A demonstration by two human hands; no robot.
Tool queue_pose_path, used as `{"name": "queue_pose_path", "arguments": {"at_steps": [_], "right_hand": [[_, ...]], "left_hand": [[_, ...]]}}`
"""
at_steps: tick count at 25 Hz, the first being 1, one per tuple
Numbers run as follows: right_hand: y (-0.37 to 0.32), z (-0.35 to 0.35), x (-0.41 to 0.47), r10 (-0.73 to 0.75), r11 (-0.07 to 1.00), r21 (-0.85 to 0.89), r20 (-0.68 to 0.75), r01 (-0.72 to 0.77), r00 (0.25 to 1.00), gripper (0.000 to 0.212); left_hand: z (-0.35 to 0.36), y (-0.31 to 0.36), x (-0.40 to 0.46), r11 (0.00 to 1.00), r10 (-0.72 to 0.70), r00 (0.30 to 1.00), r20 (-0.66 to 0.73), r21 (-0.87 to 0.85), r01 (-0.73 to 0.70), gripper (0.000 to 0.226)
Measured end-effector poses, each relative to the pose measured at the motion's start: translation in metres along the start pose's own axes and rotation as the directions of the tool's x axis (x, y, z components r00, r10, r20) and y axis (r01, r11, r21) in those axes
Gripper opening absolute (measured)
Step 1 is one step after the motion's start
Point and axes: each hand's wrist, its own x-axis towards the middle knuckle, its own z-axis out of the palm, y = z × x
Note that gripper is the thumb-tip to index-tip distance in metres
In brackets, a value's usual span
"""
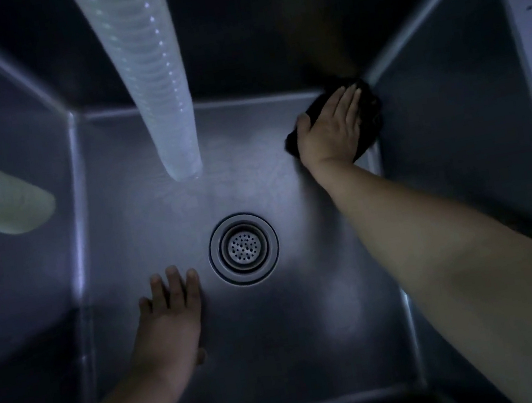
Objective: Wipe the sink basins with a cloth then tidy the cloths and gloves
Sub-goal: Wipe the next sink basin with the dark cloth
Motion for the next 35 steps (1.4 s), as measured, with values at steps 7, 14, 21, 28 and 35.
{"name": "queue_pose_path", "arguments": {"at_steps": [7,14,21,28,35], "right_hand": [[-0.076,0.024,-0.085,-0.691,0.7,-0.006,0.247,0.714,0.68,0.067],[-0.014,0.004,-0.034,-0.733,0.638,-0.073,0.25,0.767,0.633,0.069],[0.059,-0.009,-0.119,-0.519,0.809,-0.19,0.212,0.556,0.828,0.073],[0.078,-0.006,-0.258,-0.793,0.468,-0.115,0.382,0.876,0.474,0.079],[-0.032,0.018,-0.277,-0.907,0.163,0.029,0.397,0.986,0.138,0.073]], "left_hand": [[-0.003,0.001,-0.002,0.999,-0.012,1.0,0.005,-0.045,0.012,0.123],[0.002,0.0,-0.001,0.995,-0.014,1.0,-0.023,-0.103,0.012,0.123],[0.0,-0.004,-0.008,0.986,-0.013,0.999,-0.04,-0.166,0.006,0.121],[-0.024,-0.032,-0.04,0.963,-0.002,0.996,-0.094,-0.27,-0.023,0.096],[-0.027,-0.081,-0.113,0.966,-0.096,0.99,-0.106,-0.248,0.067,0.057]]}}
